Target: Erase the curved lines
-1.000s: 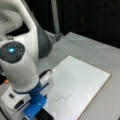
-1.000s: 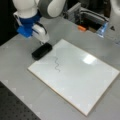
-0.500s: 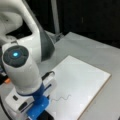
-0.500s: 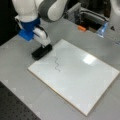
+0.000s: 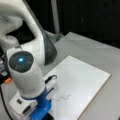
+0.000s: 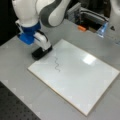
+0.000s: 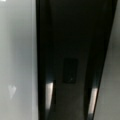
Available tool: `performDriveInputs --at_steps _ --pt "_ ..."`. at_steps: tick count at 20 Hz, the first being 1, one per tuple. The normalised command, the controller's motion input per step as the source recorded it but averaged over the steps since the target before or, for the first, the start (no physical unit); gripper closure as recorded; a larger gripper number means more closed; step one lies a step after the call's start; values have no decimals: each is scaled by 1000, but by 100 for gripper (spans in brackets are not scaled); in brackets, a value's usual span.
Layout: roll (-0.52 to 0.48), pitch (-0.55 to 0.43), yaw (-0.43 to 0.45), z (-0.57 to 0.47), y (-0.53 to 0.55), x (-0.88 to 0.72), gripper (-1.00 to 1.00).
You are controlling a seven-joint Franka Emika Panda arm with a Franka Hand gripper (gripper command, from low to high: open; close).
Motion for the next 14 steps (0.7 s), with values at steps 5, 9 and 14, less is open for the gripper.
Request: performDriveInputs --at_steps 5,9,14 --pt "38 -104 -174 -121 90 16 -100" --pt "73 -117 -131 -152 77 26 -100" --pt "116 -136 -106 -155 23 -31 -100"
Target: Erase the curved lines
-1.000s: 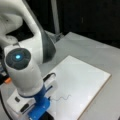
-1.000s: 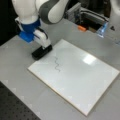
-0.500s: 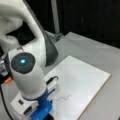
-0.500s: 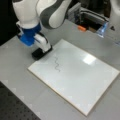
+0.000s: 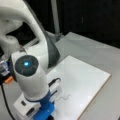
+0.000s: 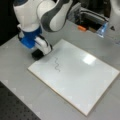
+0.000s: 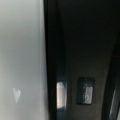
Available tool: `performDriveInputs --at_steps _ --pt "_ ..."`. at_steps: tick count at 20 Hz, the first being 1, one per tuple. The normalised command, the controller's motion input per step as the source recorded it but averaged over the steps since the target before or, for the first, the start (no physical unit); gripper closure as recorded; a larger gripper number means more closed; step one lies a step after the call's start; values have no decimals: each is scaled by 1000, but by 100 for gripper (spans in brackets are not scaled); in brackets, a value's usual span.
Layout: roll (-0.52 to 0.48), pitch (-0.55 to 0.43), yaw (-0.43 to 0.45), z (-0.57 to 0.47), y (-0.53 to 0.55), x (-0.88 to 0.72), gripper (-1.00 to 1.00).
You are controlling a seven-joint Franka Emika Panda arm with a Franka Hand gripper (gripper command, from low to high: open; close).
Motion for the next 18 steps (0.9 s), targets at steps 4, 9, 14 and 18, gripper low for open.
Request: performDriveInputs --at_steps 4,9,14,18 --pt "106 -138 -77 -165 -43 -130 -100" --pt "95 -161 -45 -140 -64 -201 -100" --pt "66 -189 -34 -116 -61 -231 -100" --pt "47 -220 -55 -124 52 -277 -100"
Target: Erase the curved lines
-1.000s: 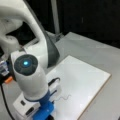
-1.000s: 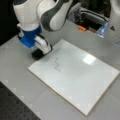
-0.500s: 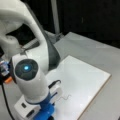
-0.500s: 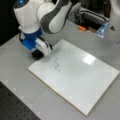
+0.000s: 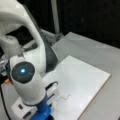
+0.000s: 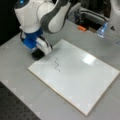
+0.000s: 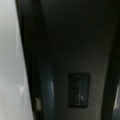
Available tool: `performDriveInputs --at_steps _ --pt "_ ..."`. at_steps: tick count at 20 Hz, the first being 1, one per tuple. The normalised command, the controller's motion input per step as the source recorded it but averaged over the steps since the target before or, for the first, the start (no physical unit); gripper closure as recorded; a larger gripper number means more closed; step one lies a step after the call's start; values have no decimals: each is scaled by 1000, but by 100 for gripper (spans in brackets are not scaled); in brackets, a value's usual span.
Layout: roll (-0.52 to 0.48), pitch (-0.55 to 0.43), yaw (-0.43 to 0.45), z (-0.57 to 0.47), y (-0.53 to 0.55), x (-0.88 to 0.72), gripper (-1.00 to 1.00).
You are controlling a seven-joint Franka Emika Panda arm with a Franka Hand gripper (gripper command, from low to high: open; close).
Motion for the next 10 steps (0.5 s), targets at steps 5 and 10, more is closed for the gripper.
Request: performDriveInputs --at_steps 5,10 --pt "22 -261 -66 -208 192 -293 -100" --pt "9 -278 -55 -184 151 -243 -100"
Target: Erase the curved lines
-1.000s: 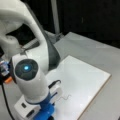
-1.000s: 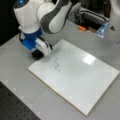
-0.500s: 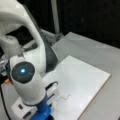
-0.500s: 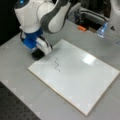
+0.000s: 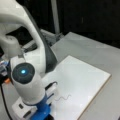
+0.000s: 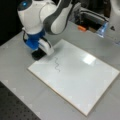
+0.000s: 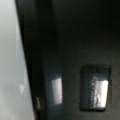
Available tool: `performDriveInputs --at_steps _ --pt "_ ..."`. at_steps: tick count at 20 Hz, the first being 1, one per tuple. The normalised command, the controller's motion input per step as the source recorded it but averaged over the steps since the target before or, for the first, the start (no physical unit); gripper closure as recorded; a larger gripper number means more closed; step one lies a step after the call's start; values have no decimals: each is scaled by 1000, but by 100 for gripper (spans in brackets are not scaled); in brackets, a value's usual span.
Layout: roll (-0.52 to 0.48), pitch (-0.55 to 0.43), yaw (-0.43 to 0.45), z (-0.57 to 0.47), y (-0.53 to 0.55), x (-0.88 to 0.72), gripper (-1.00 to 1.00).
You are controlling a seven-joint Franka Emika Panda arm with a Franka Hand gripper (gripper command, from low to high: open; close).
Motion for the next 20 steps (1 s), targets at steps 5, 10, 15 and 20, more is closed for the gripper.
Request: performDriveInputs --at_steps 5,10,15,20 --pt "42 -236 -11 -73 32 -194 -100" --pt "56 -201 35 -7 -77 -161 -100" --pt "58 -206 45 -44 -89 -113 -100" --pt "86 -196 7 -105 -29 -60 -100"
